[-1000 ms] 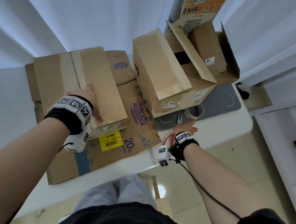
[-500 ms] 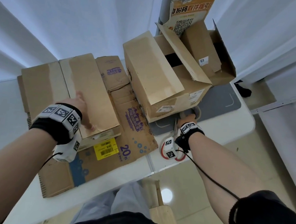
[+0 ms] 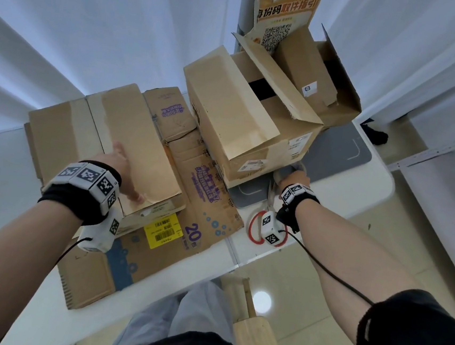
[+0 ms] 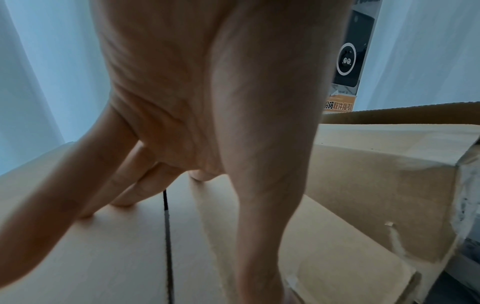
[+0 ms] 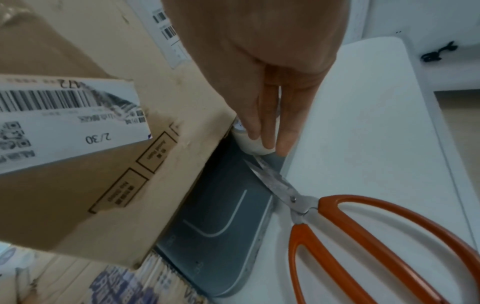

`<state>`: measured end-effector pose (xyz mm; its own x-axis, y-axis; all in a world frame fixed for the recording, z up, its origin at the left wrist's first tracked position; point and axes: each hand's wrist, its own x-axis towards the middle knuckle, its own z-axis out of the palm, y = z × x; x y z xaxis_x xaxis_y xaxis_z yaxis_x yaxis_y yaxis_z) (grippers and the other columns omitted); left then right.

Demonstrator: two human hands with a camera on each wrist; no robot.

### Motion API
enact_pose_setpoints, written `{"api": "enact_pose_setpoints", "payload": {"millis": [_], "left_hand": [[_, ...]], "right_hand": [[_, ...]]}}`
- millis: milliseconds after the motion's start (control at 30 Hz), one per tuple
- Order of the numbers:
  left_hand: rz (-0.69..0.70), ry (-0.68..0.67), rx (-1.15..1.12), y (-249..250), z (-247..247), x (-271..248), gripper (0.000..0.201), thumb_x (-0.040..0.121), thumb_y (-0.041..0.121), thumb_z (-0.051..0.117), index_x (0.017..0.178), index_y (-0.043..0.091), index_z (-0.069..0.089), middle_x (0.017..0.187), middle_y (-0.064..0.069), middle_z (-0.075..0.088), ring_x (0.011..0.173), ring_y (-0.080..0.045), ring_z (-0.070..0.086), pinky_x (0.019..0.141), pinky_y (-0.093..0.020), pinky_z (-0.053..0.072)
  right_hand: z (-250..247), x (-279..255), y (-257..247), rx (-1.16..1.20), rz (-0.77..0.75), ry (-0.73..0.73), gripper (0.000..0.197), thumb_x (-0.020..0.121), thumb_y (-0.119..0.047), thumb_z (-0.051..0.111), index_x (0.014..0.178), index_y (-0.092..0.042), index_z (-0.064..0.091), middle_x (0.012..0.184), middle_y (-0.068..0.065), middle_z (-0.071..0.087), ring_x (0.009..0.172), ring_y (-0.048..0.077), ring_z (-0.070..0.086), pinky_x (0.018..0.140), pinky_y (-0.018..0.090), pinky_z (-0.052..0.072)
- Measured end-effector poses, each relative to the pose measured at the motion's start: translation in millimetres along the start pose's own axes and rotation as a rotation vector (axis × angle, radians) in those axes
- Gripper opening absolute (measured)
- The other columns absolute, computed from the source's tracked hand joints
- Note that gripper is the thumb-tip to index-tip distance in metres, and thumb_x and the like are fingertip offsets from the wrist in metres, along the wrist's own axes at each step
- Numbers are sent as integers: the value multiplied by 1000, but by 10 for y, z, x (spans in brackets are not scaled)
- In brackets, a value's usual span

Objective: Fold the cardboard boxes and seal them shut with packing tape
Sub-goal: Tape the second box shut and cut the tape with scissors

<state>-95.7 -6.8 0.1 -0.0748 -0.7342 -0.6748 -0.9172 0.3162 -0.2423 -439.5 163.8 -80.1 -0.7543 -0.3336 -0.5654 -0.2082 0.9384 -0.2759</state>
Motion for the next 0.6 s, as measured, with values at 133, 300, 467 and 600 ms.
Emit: {"api": "enact_pose_setpoints", "payload": {"millis": [133, 300, 467, 600], "left_hand": [[7, 30, 14, -7, 10, -25, 156, 52, 69, 85, 152, 5, -16, 101, -11, 63, 97, -29, 62, 87, -40, 55], [16, 25, 24, 26, -42, -104, 149, 57, 66, 84, 152, 3, -12, 95, -9, 58, 105, -29, 62, 90, -39, 54], [9, 14, 18, 56, -75, -121, 145, 60, 65, 84, 152, 2, -8, 93, -9, 57, 107, -30, 61, 91, -39, 52], [14, 19, 28, 54, -60, -120, 145, 60, 66, 83, 151, -1, -9, 98, -10, 60, 108, -29, 61, 93, -39, 51]], "right_hand": [[54, 15, -20, -69, -21, -22, 29, 100, -16, 52, 127, -9, 60, 129, 11, 60, 122, 27, 56, 106, 33, 43], [124, -3, -104, -202, -102, 31, 33, 99, -15, 51, 128, 0, 54, 134, 19, 55, 123, 34, 54, 94, 38, 46], [192, -91, -104, -293, -217, 87, 36, 99, -27, 46, 123, -2, 57, 127, 19, 59, 119, 35, 55, 94, 37, 45], [131, -240, -108, -326, -124, 214, 37, 94, -34, 51, 121, -11, 60, 129, 15, 54, 124, 35, 43, 105, 45, 31]]}}
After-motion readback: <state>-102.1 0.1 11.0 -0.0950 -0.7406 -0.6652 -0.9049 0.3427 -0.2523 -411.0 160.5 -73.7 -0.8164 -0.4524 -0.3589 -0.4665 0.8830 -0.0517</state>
